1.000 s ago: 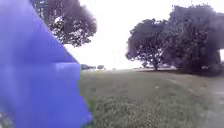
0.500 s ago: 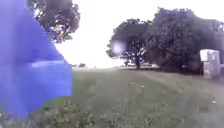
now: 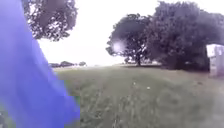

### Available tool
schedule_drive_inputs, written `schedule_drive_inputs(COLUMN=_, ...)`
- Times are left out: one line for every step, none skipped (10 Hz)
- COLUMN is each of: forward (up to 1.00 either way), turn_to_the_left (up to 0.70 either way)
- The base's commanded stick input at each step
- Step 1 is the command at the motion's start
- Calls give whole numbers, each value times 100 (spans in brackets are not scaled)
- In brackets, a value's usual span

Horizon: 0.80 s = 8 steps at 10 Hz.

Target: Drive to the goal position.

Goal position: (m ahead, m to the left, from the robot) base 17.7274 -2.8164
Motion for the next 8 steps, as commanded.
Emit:
schedule_drive_inputs(forward=100, turn_to_the_left=22)
schedule_drive_inputs(forward=100, turn_to_the_left=0)
schedule_drive_inputs(forward=100, turn_to_the_left=0)
schedule_drive_inputs(forward=100, turn_to_the_left=0)
schedule_drive_inputs(forward=100, turn_to_the_left=0)
schedule_drive_inputs(forward=100, turn_to_the_left=0)
schedule_drive_inputs(forward=100, turn_to_the_left=0)
schedule_drive_inputs(forward=100, turn_to_the_left=0)
